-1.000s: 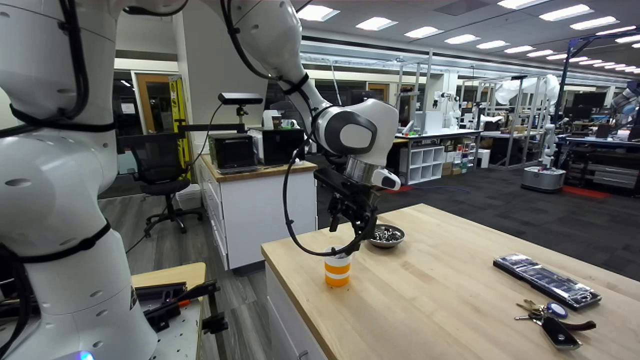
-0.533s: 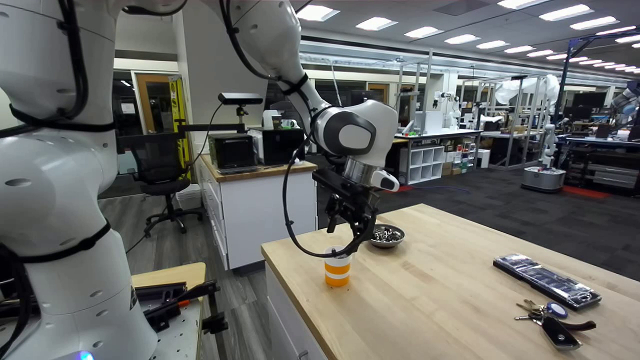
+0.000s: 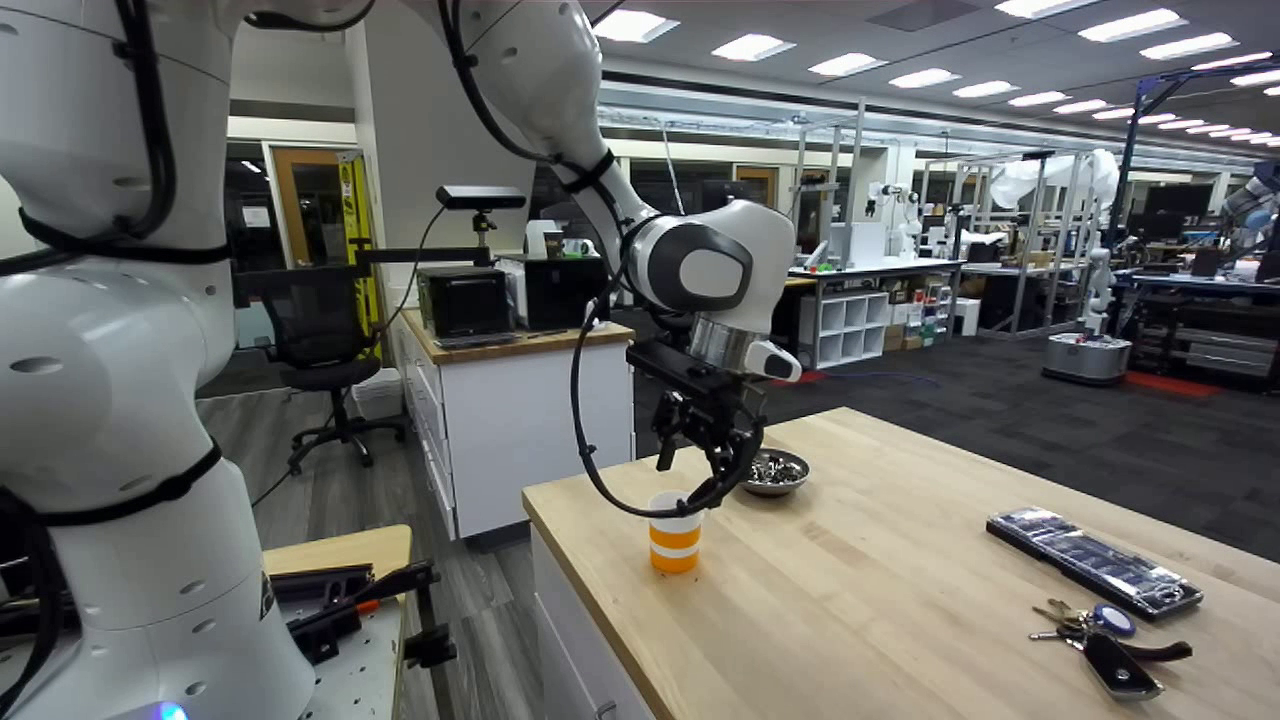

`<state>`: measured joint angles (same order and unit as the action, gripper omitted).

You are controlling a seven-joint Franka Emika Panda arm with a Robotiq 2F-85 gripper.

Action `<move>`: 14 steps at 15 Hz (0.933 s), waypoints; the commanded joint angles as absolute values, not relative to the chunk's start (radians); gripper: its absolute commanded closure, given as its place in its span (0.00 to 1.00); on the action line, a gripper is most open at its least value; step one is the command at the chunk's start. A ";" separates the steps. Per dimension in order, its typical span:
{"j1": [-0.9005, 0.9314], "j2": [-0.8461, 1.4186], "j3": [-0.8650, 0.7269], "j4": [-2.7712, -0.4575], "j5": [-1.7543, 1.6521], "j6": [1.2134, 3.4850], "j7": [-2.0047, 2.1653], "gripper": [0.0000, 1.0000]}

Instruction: Remove the marker from the cup

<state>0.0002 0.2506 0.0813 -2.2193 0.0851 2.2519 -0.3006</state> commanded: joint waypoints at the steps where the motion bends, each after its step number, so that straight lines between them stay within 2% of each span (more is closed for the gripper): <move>1: -0.002 0.250 0.076 -2.222 0.059 2.286 -0.327 0.00; 11: -0.016 0.295 0.086 -2.214 0.076 2.371 -0.379 0.00; 12: -0.016 0.297 0.085 -2.212 0.073 2.374 -0.377 0.25; 14: -0.017 0.296 0.085 -2.211 0.070 2.378 -0.376 0.32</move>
